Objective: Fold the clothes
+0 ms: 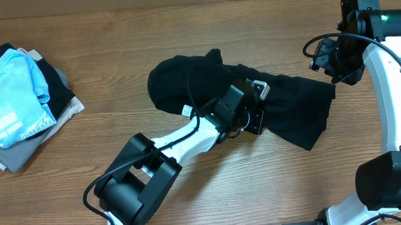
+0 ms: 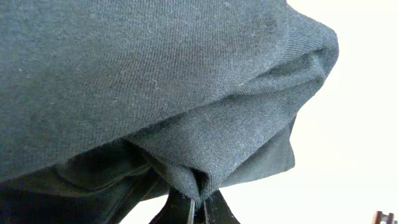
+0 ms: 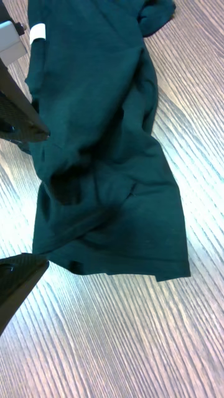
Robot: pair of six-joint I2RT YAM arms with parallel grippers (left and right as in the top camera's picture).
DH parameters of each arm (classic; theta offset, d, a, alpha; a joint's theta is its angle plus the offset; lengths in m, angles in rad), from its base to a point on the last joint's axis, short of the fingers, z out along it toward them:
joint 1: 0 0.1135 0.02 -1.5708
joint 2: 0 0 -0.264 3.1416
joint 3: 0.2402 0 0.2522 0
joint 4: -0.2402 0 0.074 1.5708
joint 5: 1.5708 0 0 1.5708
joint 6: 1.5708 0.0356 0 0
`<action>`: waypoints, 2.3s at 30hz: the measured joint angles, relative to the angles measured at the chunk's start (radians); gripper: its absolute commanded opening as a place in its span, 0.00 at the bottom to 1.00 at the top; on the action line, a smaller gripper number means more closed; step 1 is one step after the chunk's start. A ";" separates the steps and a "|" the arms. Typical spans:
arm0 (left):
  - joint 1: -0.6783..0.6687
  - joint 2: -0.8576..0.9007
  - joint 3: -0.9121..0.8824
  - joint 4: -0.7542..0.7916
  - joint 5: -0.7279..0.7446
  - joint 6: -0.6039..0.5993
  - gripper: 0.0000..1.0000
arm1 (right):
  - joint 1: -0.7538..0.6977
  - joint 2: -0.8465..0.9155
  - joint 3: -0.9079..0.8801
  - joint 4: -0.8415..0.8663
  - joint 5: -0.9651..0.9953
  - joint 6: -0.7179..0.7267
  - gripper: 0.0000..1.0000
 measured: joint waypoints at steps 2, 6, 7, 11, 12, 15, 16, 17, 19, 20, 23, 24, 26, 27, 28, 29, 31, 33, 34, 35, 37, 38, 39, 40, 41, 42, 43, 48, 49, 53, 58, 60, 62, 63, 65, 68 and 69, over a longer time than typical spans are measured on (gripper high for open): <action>0.010 0.000 0.000 -0.004 0.012 0.000 0.04 | 0.000 0.000 0.000 -0.003 0.000 0.000 0.62; 0.037 -0.007 0.001 -0.065 0.019 0.004 0.04 | 0.000 0.000 0.000 -0.026 0.006 0.000 0.62; 0.045 -0.018 0.001 -0.107 0.020 0.008 0.04 | 0.000 0.000 0.000 -0.033 0.009 0.000 0.62; 0.097 -0.127 0.003 -0.308 0.017 0.047 0.04 | 0.000 0.000 0.002 -0.064 0.027 0.001 0.62; 0.132 -0.195 0.003 -0.409 0.014 0.063 0.04 | 0.000 0.000 0.002 -0.066 0.030 0.000 0.62; 0.256 -0.367 0.006 -0.609 -0.010 0.084 0.04 | 0.000 -0.003 -0.018 -0.057 0.031 0.007 0.62; 0.292 -0.408 0.008 -0.644 -0.015 0.087 0.04 | -0.001 -0.004 -0.030 -0.050 0.032 0.010 0.61; 0.343 -0.454 0.012 -0.692 -0.019 0.089 0.04 | -0.002 -0.005 -0.045 -0.035 0.033 0.013 0.61; 0.426 -0.524 0.016 -0.778 -0.029 0.092 0.04 | -0.003 -0.005 -0.092 -0.020 0.034 0.022 0.57; 0.453 -0.545 0.017 -0.810 -0.033 0.095 0.04 | -0.004 -0.005 -0.106 -0.017 0.034 0.023 0.56; 0.509 -0.578 0.019 -0.955 -0.040 0.115 0.04 | -0.008 -0.005 -0.195 -0.006 0.036 0.028 0.36; 0.520 -0.579 0.019 -1.003 -0.051 0.119 0.04 | -0.008 -0.005 -0.226 0.007 0.037 0.034 0.33; 0.541 -0.579 0.018 -1.095 -0.092 0.121 0.04 | -0.008 -0.008 -0.287 0.043 0.036 0.034 0.28; 0.553 -0.579 0.017 -1.124 -0.117 0.120 0.04 | -0.008 -0.008 -0.318 0.062 0.034 0.033 0.26; 0.570 -0.579 0.017 -1.152 -0.151 0.117 0.04 | -0.008 -0.009 -0.358 0.095 0.032 0.042 0.25; 0.589 -0.579 0.016 -1.172 -0.187 0.112 0.04 | -0.008 -0.009 -0.394 0.127 0.030 0.049 0.24; 0.628 -0.579 0.016 -1.179 -0.232 0.103 0.04 | -0.010 -0.009 -0.480 0.215 0.023 0.060 0.25; 0.666 -0.579 0.016 -1.183 -0.260 0.087 0.04 | -0.015 -0.010 -0.542 0.286 0.019 0.068 0.25; 0.689 -0.579 0.016 -1.190 -0.274 0.074 0.04 | -0.020 -0.010 -0.579 0.337 0.018 0.079 0.25; 0.710 -0.579 0.016 -1.193 -0.285 0.060 0.04 | -0.022 -0.010 -0.604 0.367 0.018 0.088 0.24; 0.743 -0.579 0.016 -1.203 -0.304 0.031 0.04 | -0.022 -0.010 -0.641 0.417 0.018 0.097 0.22; 0.760 -0.579 0.016 -1.209 -0.310 0.022 0.04 | -0.022 -0.010 -0.663 0.460 0.018 0.101 0.20; 0.771 -0.579 0.017 -1.214 -0.316 0.013 0.04 | -0.022 -0.010 -0.678 0.487 0.015 0.105 0.18; 0.782 -0.579 0.017 -1.217 -0.323 0.005 0.04 | -0.021 -0.010 -0.692 0.505 0.013 0.107 0.18; 0.785 -0.579 0.016 -1.220 -0.325 0.002 0.04 | -0.022 -0.009 -0.702 0.513 0.012 0.109 0.16; 0.787 -0.579 0.016 -1.232 -0.329 -0.001 0.04 | -0.021 -0.009 -0.710 0.517 0.011 0.109 0.15; 0.787 -0.579 0.016 -1.247 -0.331 -0.005 0.04 | -0.021 -0.005 -0.719 0.520 0.007 0.113 0.15; 0.787 -0.579 0.016 -1.270 -0.332 -0.015 0.04 | -0.021 0.029 -0.755 0.579 -0.029 0.113 0.15; 0.787 -0.579 0.016 -1.270 -0.332 -0.015 0.04 | -0.022 0.029 -0.756 0.599 -0.030 0.113 0.15; 0.787 -0.579 0.016 -1.271 -0.333 -0.015 0.04 | -0.022 0.033 -0.758 0.736 -0.018 0.113 0.13; 0.787 -0.579 0.016 -1.278 -0.335 -0.015 0.04 | -0.040 0.057 -0.765 0.997 0.058 0.105 0.13; 0.787 -0.579 0.017 -1.288 -0.335 -0.015 0.04 | -0.074 0.060 -0.765 1.050 0.073 0.103 0.18; 0.787 -0.579 0.016 -1.294 -0.335 -0.015 0.04 | -0.128 0.061 -0.748 1.037 0.034 0.095 0.38; 0.787 -0.579 0.017 -1.296 -0.334 -0.015 0.04 | -0.148 0.062 -0.739 1.023 0.016 0.085 0.43; 0.787 -0.579 0.016 -1.295 -0.334 -0.015 0.04 | -0.200 0.065 -0.673 0.860 -0.097 0.033 0.54; 0.787 -0.579 0.016 -1.291 -0.335 -0.015 0.04 | -0.208 0.068 -0.553 0.590 -0.202 -0.040 0.59; 0.787 -0.579 0.016 -1.289 -0.335 -0.015 0.04 | -0.201 0.068 -0.503 0.505 -0.231 -0.072 0.64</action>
